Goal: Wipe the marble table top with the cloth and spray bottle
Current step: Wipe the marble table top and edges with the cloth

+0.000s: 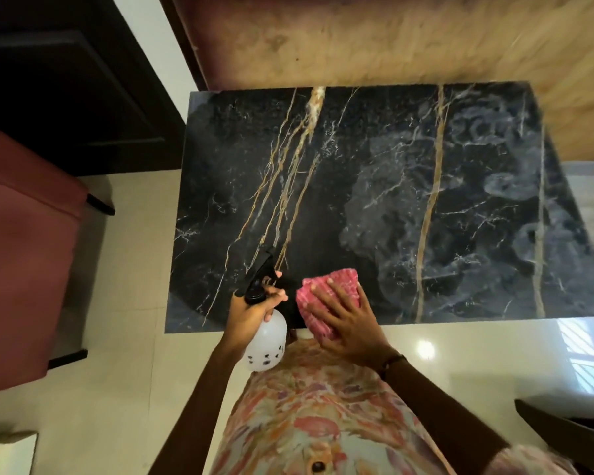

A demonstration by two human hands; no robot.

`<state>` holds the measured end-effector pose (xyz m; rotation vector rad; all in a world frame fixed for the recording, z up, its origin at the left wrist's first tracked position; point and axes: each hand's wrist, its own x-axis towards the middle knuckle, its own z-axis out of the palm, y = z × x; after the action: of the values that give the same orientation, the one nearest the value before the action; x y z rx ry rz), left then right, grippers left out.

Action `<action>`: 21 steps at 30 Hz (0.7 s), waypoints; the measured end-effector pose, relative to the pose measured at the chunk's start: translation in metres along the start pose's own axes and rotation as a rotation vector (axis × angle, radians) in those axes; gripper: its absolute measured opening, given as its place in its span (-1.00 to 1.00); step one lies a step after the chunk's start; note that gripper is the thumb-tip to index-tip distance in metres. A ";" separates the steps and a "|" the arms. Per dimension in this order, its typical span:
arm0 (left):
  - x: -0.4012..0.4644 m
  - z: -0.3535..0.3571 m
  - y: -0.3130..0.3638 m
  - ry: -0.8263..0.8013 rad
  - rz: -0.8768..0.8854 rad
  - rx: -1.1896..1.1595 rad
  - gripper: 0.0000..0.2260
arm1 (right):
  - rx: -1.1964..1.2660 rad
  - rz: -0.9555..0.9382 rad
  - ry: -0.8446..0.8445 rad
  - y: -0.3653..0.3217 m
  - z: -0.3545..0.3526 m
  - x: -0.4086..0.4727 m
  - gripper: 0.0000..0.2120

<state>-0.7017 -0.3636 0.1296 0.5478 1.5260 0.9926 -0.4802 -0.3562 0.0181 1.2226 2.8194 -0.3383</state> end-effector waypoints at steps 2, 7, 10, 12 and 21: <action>0.000 0.011 0.001 -0.020 0.009 0.006 -0.82 | -0.023 -0.021 0.011 0.027 0.003 -0.038 -0.38; -0.004 0.039 -0.001 -0.003 0.012 0.065 -0.76 | -0.016 0.189 -0.026 0.104 -0.016 -0.060 -0.37; -0.008 0.060 -0.002 0.056 0.017 0.068 -0.79 | 0.024 0.267 -0.047 0.099 -0.023 -0.020 -0.38; -0.009 0.075 -0.003 0.089 0.024 0.076 -0.80 | 0.052 0.214 -0.041 0.089 -0.019 -0.005 -0.42; -0.005 0.123 -0.001 0.105 0.041 0.041 -0.79 | -0.008 -0.076 -0.006 0.163 -0.015 -0.098 -0.42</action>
<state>-0.5821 -0.3332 0.1355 0.5654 1.6373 1.0378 -0.2937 -0.3151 0.0160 1.1139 2.8644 -0.3333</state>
